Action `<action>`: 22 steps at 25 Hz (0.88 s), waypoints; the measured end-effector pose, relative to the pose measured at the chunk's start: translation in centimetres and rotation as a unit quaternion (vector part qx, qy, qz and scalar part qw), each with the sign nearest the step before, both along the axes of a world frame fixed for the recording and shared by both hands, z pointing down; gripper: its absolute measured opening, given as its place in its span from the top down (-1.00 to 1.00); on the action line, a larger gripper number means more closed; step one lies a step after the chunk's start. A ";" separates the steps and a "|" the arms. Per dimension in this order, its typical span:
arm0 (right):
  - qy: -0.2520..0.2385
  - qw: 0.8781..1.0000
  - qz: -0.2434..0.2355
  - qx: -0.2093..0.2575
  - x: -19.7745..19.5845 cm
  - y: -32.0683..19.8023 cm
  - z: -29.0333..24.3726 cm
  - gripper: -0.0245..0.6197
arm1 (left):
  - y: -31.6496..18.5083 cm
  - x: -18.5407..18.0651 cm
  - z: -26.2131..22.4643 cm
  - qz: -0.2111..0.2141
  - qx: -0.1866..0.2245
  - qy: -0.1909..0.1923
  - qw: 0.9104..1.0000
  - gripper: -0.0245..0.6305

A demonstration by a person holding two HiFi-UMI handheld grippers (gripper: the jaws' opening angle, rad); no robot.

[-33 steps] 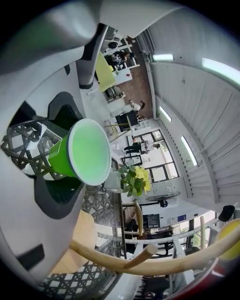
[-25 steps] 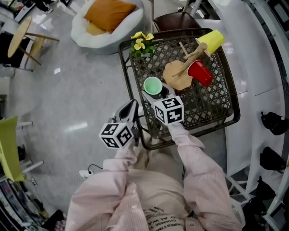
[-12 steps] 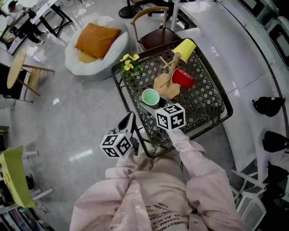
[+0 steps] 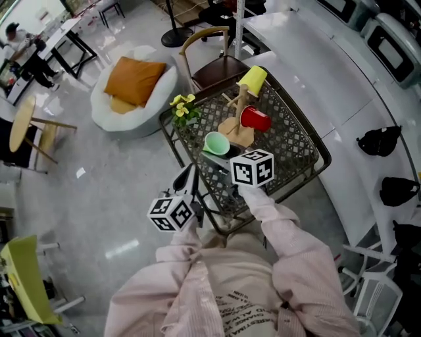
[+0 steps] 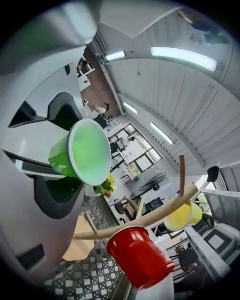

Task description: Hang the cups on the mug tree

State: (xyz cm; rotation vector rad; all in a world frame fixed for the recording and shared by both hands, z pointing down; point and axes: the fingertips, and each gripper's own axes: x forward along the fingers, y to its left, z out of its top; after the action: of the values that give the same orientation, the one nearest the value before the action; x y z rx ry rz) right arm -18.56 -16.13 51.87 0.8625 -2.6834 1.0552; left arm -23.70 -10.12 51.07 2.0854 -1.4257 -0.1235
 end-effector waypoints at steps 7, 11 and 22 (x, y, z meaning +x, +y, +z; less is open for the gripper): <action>-0.087 0.995 0.013 -0.038 0.3 -0.9 -4.0 0.00 | -0.6 0.2 -2.4 0.017 0.027 0.002 0.999 0.93; -0.100 0.994 0.021 -0.037 0.4 -1.4 -5.4 0.00 | -1.2 0.6 -3.5 0.033 0.044 -0.001 0.998 0.93; -0.150 0.985 0.039 -0.071 0.9 -2.4 -7.2 0.01 | -2.2 1.2 -5.4 0.053 0.066 -0.011 0.996 0.93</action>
State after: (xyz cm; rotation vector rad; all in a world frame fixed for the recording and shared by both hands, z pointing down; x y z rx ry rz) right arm -17.66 -18.58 44.69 0.8476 -2.7816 1.4841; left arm -22.52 -12.35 45.71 2.2719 -1.3483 -0.1554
